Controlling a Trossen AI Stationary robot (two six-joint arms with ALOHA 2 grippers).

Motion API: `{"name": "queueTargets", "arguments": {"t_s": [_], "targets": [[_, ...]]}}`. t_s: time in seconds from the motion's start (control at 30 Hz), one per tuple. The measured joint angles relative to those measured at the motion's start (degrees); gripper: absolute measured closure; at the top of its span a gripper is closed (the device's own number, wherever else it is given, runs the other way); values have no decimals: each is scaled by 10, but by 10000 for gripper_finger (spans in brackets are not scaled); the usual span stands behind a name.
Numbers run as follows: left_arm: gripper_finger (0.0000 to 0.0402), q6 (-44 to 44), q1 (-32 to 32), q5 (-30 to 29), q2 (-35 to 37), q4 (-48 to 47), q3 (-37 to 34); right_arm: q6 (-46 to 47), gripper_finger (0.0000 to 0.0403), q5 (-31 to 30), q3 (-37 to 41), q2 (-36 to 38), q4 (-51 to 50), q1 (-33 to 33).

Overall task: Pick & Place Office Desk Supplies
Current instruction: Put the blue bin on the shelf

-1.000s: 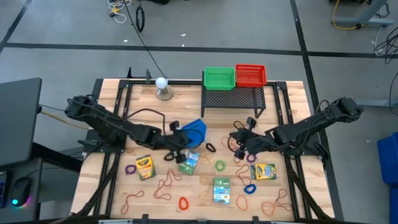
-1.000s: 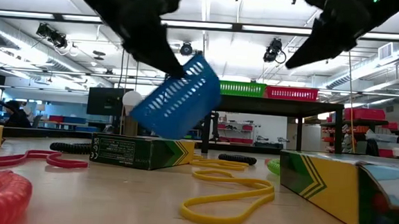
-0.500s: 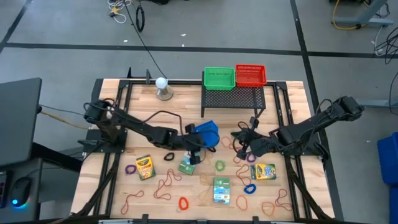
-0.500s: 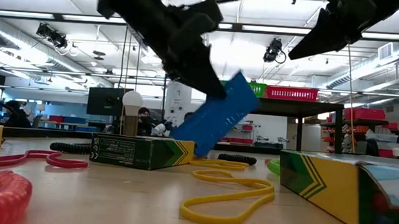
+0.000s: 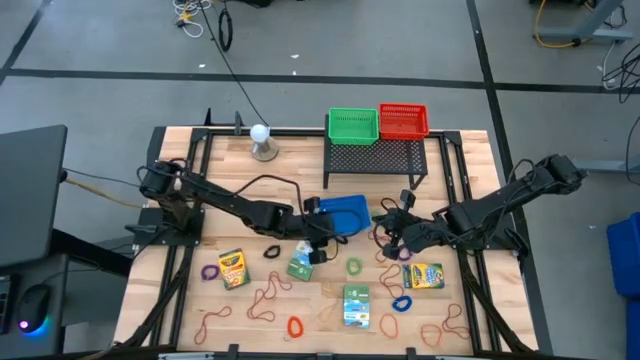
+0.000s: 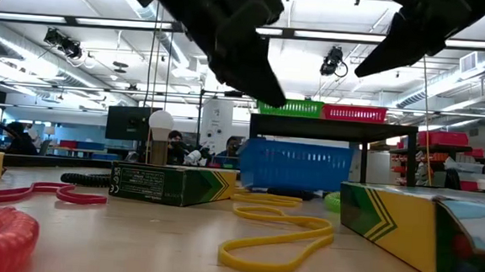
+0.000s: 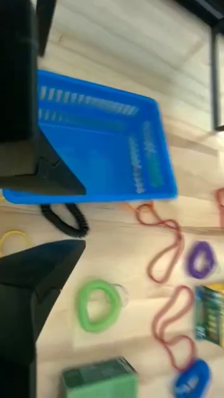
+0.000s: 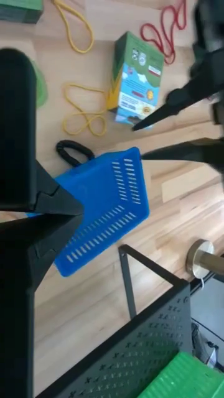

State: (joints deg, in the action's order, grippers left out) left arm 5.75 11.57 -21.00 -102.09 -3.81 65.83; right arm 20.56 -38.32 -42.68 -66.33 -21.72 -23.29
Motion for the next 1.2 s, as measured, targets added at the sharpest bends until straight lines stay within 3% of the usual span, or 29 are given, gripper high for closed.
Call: {"name": "queueTargets", "arguments": {"t_s": [0.23, 0.37, 0.53, 0.73, 1.0, 1.2], "targets": [[271, -30, 19, 6, 52, 15, -59, -9, 322, -8, 0, 0, 14, 0], [298, -49, 22, 54, 103, 135, -161, -2, 282, 17, 0, 0, 16, 2], [323, -70, 7, 135, 156, 370, -298, 1, 268, 60, 0, -17, 35, 22], [329, -55, -20, 145, 172, 583, -416, -29, 264, 130, -24, -74, 37, 60], [329, -37, -47, 138, 167, 662, -464, -125, 217, 179, -121, -197, -28, 102], [328, -37, -60, 131, 165, 668, -462, -186, 213, 195, -182, -280, -79, 127]]}}
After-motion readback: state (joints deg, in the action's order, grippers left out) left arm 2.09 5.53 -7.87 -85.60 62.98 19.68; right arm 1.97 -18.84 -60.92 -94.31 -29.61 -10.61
